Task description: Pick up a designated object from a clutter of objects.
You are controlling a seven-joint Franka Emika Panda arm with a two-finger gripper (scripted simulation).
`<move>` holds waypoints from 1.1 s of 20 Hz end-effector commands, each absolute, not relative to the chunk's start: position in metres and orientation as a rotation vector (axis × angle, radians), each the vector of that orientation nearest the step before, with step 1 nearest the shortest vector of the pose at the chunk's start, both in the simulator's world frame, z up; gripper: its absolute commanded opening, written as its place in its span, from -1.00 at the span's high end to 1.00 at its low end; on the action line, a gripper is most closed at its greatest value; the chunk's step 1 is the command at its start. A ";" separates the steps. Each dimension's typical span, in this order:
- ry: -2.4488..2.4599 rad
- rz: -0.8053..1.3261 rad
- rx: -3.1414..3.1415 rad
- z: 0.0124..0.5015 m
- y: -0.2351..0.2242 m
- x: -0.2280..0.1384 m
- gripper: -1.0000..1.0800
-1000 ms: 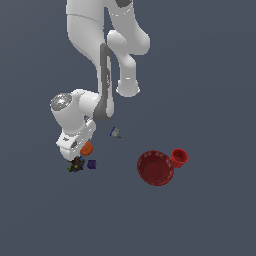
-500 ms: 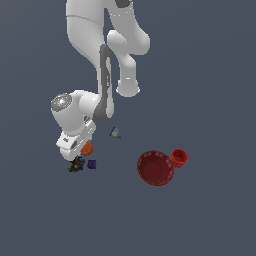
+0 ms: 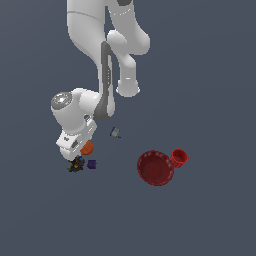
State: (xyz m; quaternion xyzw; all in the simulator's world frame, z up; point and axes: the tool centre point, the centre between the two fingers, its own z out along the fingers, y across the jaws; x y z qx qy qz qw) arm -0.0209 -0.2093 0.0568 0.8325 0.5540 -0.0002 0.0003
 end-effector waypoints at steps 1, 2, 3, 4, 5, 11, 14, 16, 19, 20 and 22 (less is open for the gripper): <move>1.740 0.002 2.612 0.067 -0.205 -0.018 1.00; 1.740 0.002 2.612 0.072 -0.203 -0.017 1.00; 1.740 0.002 2.612 0.078 -0.201 -0.016 1.00; 1.741 0.001 2.612 0.084 -0.198 -0.014 1.00; 1.741 0.001 2.612 0.091 -0.195 -0.013 1.00; 1.743 0.001 2.612 0.142 -0.172 -0.001 1.00; 1.743 0.001 2.612 0.173 -0.158 0.006 1.00; 1.744 0.001 2.612 0.195 -0.149 0.011 1.00; 1.745 0.001 2.612 0.227 -0.135 0.019 1.00; 1.745 0.001 2.612 0.238 -0.130 0.022 1.00; 1.745 0.002 2.613 0.259 -0.121 0.027 1.00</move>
